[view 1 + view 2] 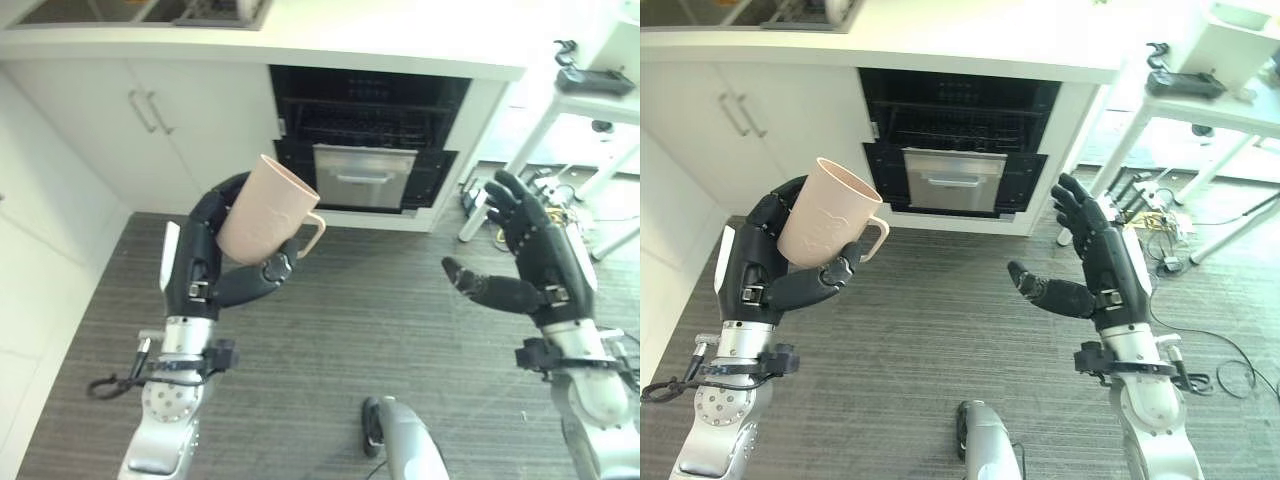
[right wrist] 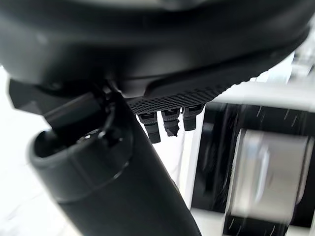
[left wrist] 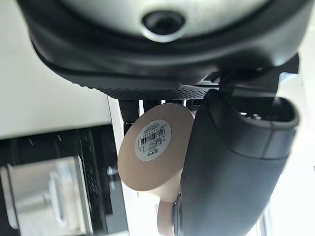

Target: Place the dishes in the dishwasher.

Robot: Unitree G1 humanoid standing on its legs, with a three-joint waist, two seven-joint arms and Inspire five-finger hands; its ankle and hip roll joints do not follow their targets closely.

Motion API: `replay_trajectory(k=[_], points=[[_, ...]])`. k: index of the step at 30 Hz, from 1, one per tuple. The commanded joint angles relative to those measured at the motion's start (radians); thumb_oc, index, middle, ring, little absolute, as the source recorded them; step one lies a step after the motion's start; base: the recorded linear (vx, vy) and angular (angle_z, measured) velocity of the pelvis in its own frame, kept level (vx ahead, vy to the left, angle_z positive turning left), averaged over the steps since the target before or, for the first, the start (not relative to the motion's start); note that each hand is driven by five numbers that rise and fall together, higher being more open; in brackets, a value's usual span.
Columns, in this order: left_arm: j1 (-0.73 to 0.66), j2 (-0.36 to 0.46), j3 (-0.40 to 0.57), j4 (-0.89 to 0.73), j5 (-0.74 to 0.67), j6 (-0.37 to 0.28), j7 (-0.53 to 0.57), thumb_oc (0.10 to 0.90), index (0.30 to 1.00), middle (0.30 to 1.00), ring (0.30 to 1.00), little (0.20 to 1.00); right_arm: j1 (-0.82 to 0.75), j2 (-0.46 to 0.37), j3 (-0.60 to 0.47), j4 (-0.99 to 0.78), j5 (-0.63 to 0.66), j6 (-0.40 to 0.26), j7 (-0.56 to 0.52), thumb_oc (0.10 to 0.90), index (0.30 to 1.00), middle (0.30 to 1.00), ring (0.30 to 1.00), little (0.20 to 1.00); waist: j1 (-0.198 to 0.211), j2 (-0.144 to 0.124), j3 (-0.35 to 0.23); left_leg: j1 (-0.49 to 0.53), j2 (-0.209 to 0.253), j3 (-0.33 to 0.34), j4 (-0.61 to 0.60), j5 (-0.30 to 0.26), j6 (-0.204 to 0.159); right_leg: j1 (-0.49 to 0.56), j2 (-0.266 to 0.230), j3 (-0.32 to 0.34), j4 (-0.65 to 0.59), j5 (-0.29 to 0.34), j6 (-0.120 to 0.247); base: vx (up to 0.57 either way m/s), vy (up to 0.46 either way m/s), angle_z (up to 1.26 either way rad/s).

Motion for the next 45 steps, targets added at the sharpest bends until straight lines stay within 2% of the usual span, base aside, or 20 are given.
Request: replay_trajectory(k=[1,2,3,5,6,7,11,15,17,19,22,25,27,30,32,33,38,39,43,45], points=[[-0.008,0.059,0.044,-0.105,-0.016,-0.144,0.057,0.4,0.3,0.3,0.3,0.3,-0.021,-0.052,-0.031,-0.125,0.04,-0.1,0.027,0.8,0.9,0.9,0.9,0.9,0.004,-0.012,-0.14,-0.073,-0.12,0.043,0.127,0.172,0.101,0.13,-0.054,0.095,-0.312,0.226,0.119,0.32,-0.395,-0.36],[-0.004,0.053,0.04,-0.101,-0.031,-0.144,0.053,0.4,0.3,0.3,0.3,0.3,-0.026,-0.058,-0.027,-0.117,0.035,-0.104,0.025,0.8,0.9,0.9,0.9,0.9,0.019,-0.025,-0.127,-0.156,-0.139,0.044,0.22,0.191,0.105,0.162,-0.051,0.104,-0.312,0.212,0.1,0.21,-0.298,-0.57],[-0.015,0.037,0.021,-0.084,-0.086,-0.131,0.031,0.4,0.3,0.3,0.3,0.3,-0.038,-0.057,-0.017,-0.102,0.0,-0.098,-0.009,0.8,0.9,0.9,0.9,0.9,0.046,-0.039,-0.095,-0.336,-0.179,0.056,0.307,0.173,0.131,0.219,-0.047,0.102,-0.312,0.189,0.084,0.24,-0.183,-0.7],[-0.02,0.029,0.004,-0.066,-0.102,-0.152,0.038,0.4,0.3,0.3,0.3,0.3,-0.064,-0.071,-0.004,-0.09,0.002,-0.085,-0.035,0.8,0.9,0.9,0.9,0.9,0.057,-0.02,-0.078,-0.343,-0.208,0.1,0.121,0.137,0.156,0.247,-0.028,0.102,-0.312,0.164,0.103,0.31,0.025,-0.43],[-0.014,0.031,0.0,-0.063,-0.103,-0.171,0.042,0.4,0.3,0.3,0.3,0.3,-0.067,-0.076,-0.004,-0.09,0.013,-0.085,-0.032,0.8,0.9,0.9,0.9,0.9,0.064,-0.004,-0.068,-0.352,-0.204,0.111,0.05,0.156,0.151,0.268,-0.012,0.105,-0.312,0.15,0.111,0.37,0.165,-0.16],[-0.011,0.035,-0.002,-0.067,-0.104,-0.183,0.043,0.4,0.3,0.3,0.3,0.3,-0.063,-0.076,-0.006,-0.095,0.01,-0.089,-0.031,0.8,0.9,0.9,0.9,0.9,0.08,0.028,-0.052,-0.466,-0.162,0.108,0.05,0.179,0.14,0.306,0.024,0.106,-0.312,0.127,0.113,0.36,0.162,-0.28],[-0.03,0.029,-0.04,-0.037,-0.107,-0.196,0.037,0.4,0.3,0.3,0.3,0.3,-0.07,-0.106,0.001,-0.063,-0.043,-0.106,-0.078,0.8,0.9,0.9,0.9,0.9,0.13,0.049,-0.057,-0.656,-0.113,0.054,0.05,0.254,0.1,0.412,0.046,0.093,-0.312,0.048,0.098,0.36,0.151,-0.28],[-0.048,0.027,-0.021,-0.013,-0.109,-0.187,0.039,0.4,0.3,0.3,0.3,0.3,-0.077,-0.091,-0.005,-0.062,-0.008,-0.104,-0.048,0.8,0.9,0.9,0.9,0.9,0.125,0.051,-0.089,-0.596,-0.107,0.091,0.05,0.135,0.132,0.45,0.0,0.081,-0.312,0.016,0.126,0.28,0.184,-0.49],[-0.063,0.034,-0.017,-0.026,-0.107,-0.142,-0.006,0.4,0.3,0.3,0.3,0.3,-0.036,-0.055,-0.018,-0.1,-0.042,-0.082,-0.039,0.8,0.9,0.9,0.9,0.9,0.147,0.042,-0.123,-0.576,-0.151,0.074,0.05,0.103,0.164,0.506,-0.029,0.075,-0.312,0.008,0.15,0.51,0.301,-0.37],[-0.083,0.052,-0.019,-0.031,-0.094,-0.128,-0.024,0.4,0.3,0.3,0.3,0.3,-0.054,-0.029,-0.007,-0.107,-0.037,-0.045,-0.083,0.8,0.9,0.9,0.9,0.9,0.168,0.018,-0.144,-0.561,-0.199,0.07,0.05,0.077,0.207,0.538,-0.053,0.056,-0.312,0.092,0.182,0.43,0.265,0.27],[-0.075,0.049,-0.007,-0.048,-0.086,-0.121,-0.036,0.4,0.3,0.3,0.3,0.3,-0.046,0.006,0.003,-0.116,-0.044,-0.029,-0.079,0.8,0.9,0.9,0.9,0.9,0.177,0.013,-0.161,-0.544,-0.232,0.068,0.05,0.058,0.234,0.575,-0.056,0.04,-0.312,0.227,0.193,0.21,0.18,0.4],[-0.078,0.048,-0.008,-0.047,-0.057,-0.116,-0.031,0.4,0.3,0.3,0.3,0.3,-0.047,0.025,0.03,-0.112,-0.049,-0.034,-0.081,0.8,0.9,0.9,0.9,0.9,0.17,0.034,-0.156,-0.505,-0.251,0.053,0.05,0.03,0.261,0.476,-0.029,0.057,-0.045,0.32,0.192,0.14,0.177,0.23],[-0.095,0.053,-0.011,-0.036,-0.036,-0.112,-0.003,0.4,0.3,0.3,0.3,0.3,-0.069,0.023,0.057,-0.091,-0.049,-0.031,-0.08,0.8,0.9,0.9,0.9,0.9,0.158,0.047,-0.142,-0.48,-0.25,0.044,0.05,0.019,0.263,0.373,-0.02,0.05,-0.018,0.298,0.167,0.11,0.07,0.08],[-0.132,0.069,-0.006,-0.024,-0.054,-0.108,0.007,0.4,0.3,0.3,0.3,0.3,-0.073,0.006,0.058,-0.073,-0.029,-0.015,-0.046,0.8,0.9,0.9,0.9,0.9,0.133,0.043,-0.126,-0.455,-0.263,-0.006,0.05,0.01,0.248,0.348,-0.012,0.038,-0.266,0.215,0.136,0.1,-0.178,0.1],[-0.137,0.069,-0.021,-0.017,-0.053,-0.143,-0.014,0.4,0.3,0.3,0.3,0.3,-0.038,-0.007,0.052,-0.066,0.001,-0.03,-0.044,0.8,0.9,0.9,0.9,0.9,0.088,0.021,-0.099,-0.431,-0.29,-0.047,0.05,-0.011,0.249,0.255,0.007,0.146,-0.312,0.196,0.141,0.02,-0.338,0.69],[-0.129,0.062,-0.031,-0.021,-0.036,-0.152,-0.018,0.4,0.3,0.3,0.3,0.3,-0.05,-0.015,0.058,-0.056,0.022,-0.019,-0.056,0.8,0.9,0.9,0.9,0.9,0.085,0.012,-0.099,-0.423,-0.287,-0.053,0.05,-0.017,0.244,0.245,0.004,0.15,-0.312,0.182,0.141,-0.01,-0.327,1.0],[-0.154,0.063,-0.071,-0.044,0.02,-0.129,0.052,0.4,0.3,0.3,0.3,0.3,-0.141,-0.043,0.105,-0.051,0.067,0.119,-0.086,0.8,0.9,0.9,0.9,0.9,0.11,0.002,-0.117,-0.419,-0.259,-0.036,0.05,-0.028,0.209,0.245,-0.013,0.128,-0.312,0.131,0.143,0.0,-0.265,0.47],[-0.157,0.065,-0.071,-0.045,0.039,-0.112,0.065,0.4,0.3,0.3,0.3,0.3,-0.166,-0.04,0.12,-0.036,0.115,0.163,-0.08,0.8,0.9,0.9,0.9,0.9,0.115,0.004,-0.122,-0.415,-0.244,-0.02,0.05,-0.029,0.198,0.245,-0.013,0.119,-0.312,0.121,0.138,0.0,-0.217,-0.03],[-0.148,0.067,-0.068,-0.032,0.059,-0.089,0.086,0.4,0.3,0.3,0.3,0.3,-0.171,-0.024,0.134,-0.041,0.258,0.204,-0.001,0.8,0.9,0.9,0.9,0.9,0.114,0.009,-0.13,-0.415,-0.221,-0.007,0.05,-0.031,0.186,0.25,-0.004,0.116,-0.312,0.111,0.129,0.0,-0.152,-0.09],[-0.142,0.061,-0.076,-0.019,0.08,-0.111,0.088,0.4,0.3,0.3,0.3,0.3,-0.172,-0.008,0.147,-0.031,0.429,0.264,0.084,0.8,0.9,0.9,0.9,0.9,0.114,0.011,-0.136,-0.412,-0.212,-0.004,0.05,-0.029,0.18,0.255,-0.004,0.109,-0.312,0.105,0.126,0.01,-0.047,-0.08]])
